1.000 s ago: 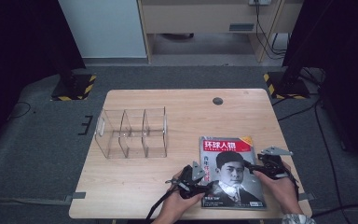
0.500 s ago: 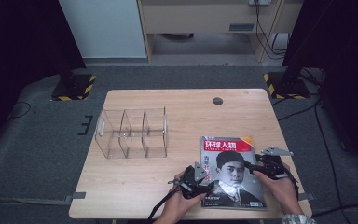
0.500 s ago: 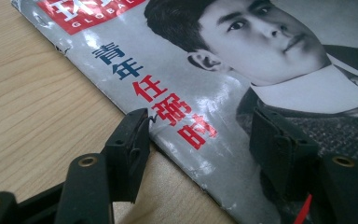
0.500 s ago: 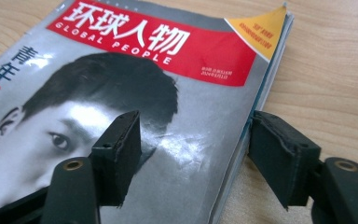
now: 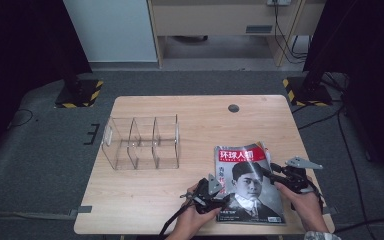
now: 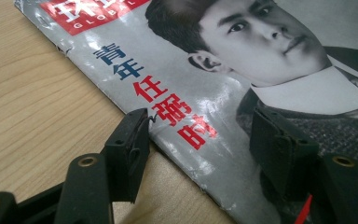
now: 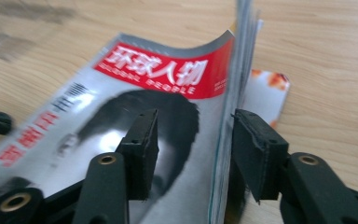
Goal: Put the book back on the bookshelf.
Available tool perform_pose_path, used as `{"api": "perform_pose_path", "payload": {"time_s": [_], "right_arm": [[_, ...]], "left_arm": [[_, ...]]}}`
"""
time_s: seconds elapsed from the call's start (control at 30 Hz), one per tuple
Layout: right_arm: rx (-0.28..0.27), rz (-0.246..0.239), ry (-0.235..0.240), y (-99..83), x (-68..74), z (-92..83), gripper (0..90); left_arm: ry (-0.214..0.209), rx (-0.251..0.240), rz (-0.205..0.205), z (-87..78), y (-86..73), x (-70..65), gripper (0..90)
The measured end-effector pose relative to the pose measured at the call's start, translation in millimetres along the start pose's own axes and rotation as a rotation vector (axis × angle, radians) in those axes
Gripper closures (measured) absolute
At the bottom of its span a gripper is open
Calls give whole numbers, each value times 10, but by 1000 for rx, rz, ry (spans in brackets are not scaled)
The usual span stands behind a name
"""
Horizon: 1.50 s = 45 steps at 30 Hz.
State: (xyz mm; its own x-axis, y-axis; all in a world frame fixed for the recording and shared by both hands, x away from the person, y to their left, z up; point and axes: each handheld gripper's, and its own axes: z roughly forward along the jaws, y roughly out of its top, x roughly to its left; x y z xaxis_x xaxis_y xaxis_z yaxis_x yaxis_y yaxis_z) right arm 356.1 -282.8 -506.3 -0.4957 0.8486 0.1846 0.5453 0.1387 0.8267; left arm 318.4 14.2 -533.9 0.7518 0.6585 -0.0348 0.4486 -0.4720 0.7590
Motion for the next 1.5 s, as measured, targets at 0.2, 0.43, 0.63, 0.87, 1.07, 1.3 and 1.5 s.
{"api": "perform_pose_path", "payload": {"time_s": [0.2,0.43,0.63,0.87,1.07,1.3,1.5], "right_arm": [[61,-83,-1,-36,102,72,514],[103,-100,-17,-65,125,137,413],[66,-113,-9,-33,142,86,526],[37,-147,40,-3,248,85,586],[63,-165,26,-9,292,136,497],[130,-131,-2,-64,241,197,431],[186,-124,-8,-107,196,251,436]], "left_arm": [[0,0,-5,1,0,1,374],[0,0,-5,1,0,0,374],[0,1,-5,1,0,1,374],[0,0,-4,1,0,0,374],[1,0,-4,1,0,-1,374],[2,0,-3,2,1,-3,374],[0,1,-7,2,1,1,374]]}}
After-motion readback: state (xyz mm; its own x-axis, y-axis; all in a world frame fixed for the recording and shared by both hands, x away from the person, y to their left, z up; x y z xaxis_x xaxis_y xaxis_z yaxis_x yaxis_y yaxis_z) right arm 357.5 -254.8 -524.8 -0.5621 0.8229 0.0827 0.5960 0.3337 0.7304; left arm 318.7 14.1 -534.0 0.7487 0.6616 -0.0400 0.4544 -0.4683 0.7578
